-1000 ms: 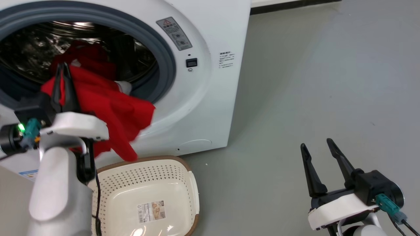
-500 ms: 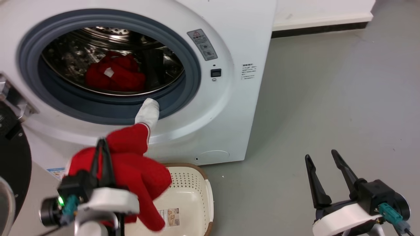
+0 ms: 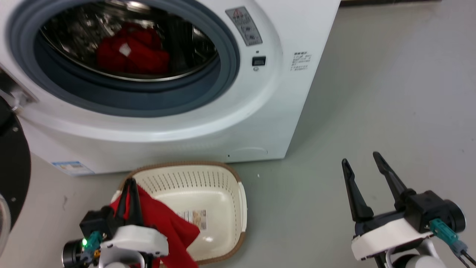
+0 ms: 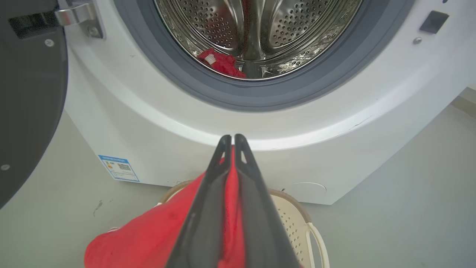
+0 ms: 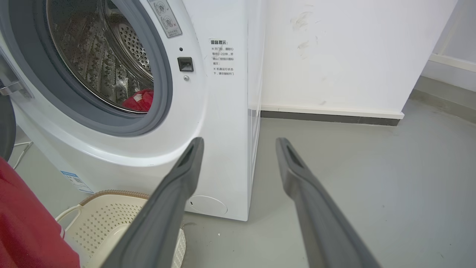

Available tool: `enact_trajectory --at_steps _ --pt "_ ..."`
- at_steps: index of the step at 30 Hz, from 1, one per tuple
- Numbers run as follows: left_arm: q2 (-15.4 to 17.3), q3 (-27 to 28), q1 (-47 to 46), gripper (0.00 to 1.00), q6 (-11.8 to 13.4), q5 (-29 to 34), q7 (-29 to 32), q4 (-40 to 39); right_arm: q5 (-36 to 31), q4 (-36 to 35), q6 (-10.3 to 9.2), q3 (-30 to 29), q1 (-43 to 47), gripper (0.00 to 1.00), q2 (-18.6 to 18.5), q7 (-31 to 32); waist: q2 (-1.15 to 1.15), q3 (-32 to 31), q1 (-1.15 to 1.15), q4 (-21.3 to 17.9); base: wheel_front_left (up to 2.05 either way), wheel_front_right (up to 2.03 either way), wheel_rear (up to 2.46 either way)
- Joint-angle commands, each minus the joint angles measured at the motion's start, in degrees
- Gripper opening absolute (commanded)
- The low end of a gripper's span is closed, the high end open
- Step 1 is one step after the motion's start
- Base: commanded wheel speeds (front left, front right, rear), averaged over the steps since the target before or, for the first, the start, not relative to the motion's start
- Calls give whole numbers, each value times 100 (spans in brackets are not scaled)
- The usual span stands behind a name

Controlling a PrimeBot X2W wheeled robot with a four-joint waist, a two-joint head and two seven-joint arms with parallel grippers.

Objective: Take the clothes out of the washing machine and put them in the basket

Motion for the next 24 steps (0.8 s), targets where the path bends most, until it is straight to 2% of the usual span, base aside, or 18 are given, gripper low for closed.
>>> enact_trajectory --at_steps 1,8,24 --pt "-8 21 -189 0 -24 13 -16 62 -38 -40 -5 18 -133 100 9 -29 0 418 0 -80 0 0 0" --pt "65 227 -949 0 -80 93 -16 790 57 -24 -4 88 -577 100 9 -150 0 1398 0 -377 0 0 0" --pt "484 676 -2578 0 -32 100 -16 3413 335 313 -4 454 -1502 100 12 -620 0 3179 0 -1029 0 0 0"
